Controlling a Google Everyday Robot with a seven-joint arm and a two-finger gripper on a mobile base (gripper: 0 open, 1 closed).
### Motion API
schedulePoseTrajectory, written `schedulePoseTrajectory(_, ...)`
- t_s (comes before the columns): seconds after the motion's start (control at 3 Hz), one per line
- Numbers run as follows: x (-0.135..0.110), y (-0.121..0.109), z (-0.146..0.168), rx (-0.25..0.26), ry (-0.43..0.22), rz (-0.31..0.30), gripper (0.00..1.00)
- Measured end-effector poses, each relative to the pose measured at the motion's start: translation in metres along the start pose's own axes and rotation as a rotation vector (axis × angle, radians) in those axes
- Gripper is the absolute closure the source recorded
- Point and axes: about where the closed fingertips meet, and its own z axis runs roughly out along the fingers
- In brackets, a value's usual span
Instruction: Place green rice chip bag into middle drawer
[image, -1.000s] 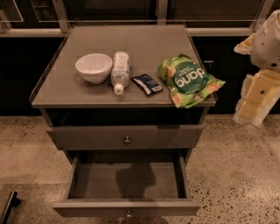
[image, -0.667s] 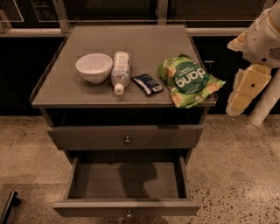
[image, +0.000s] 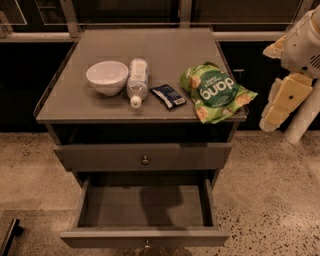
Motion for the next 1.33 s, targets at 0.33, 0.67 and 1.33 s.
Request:
schedulePoseTrajectory(0.33,0.004,-0.029,0.003,0.023,-0.087,-0.009,0.0)
schedulePoseTrajectory(0.67,0.008,-0.068,0.01,0.042,-0.185,-0.015,0.0)
schedulePoseTrajectory(1.33,0.009,-0.113,0.063,-0.032,-0.351,0.051,0.0)
